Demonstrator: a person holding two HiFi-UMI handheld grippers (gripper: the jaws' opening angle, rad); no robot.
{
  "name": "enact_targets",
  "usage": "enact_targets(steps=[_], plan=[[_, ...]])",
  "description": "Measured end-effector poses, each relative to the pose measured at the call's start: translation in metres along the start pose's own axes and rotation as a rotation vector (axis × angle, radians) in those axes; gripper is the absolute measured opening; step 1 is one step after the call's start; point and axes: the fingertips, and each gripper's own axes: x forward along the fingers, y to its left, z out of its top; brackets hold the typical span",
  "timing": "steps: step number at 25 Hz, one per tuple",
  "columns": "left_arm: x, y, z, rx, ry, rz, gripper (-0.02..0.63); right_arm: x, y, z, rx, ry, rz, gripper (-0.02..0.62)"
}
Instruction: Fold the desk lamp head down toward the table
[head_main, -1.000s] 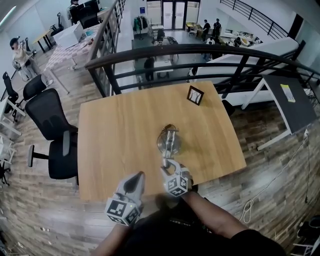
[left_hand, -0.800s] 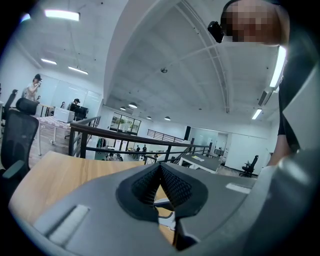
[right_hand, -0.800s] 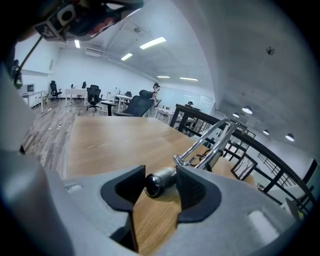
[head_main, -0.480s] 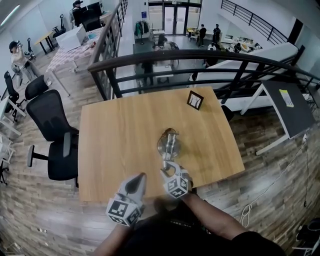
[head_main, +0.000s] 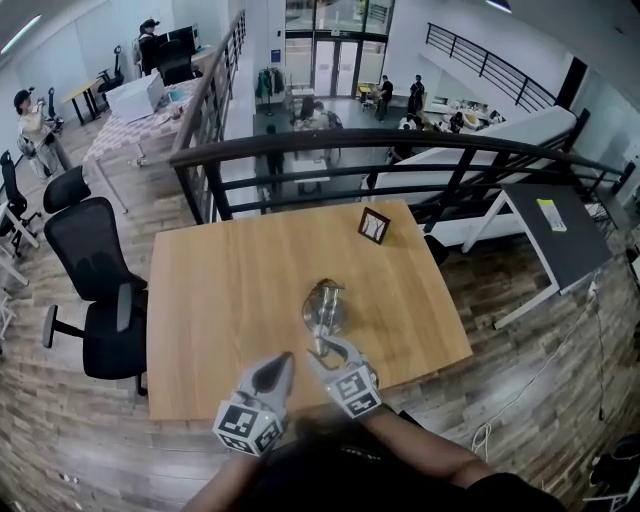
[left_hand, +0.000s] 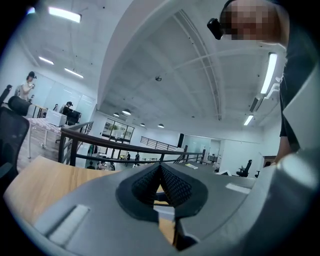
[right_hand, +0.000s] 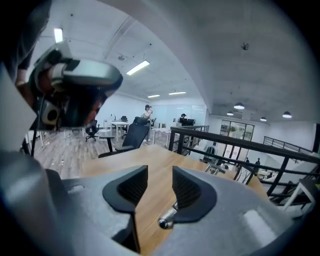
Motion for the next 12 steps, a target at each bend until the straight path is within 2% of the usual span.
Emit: enact_targets(steps=[7,12], plan=[[0.005,-0.012,0.007,-0.004,-0.033,-0.028,0.002,-0.046,0.008,0.063,0.125,-0.136,0.065,0.015],[0.010,-0.023,0.007,-0.003,-0.034,-0.049,0.002,-0.059,0.009,0.072,0.138,-0.155,0.087,0.003]])
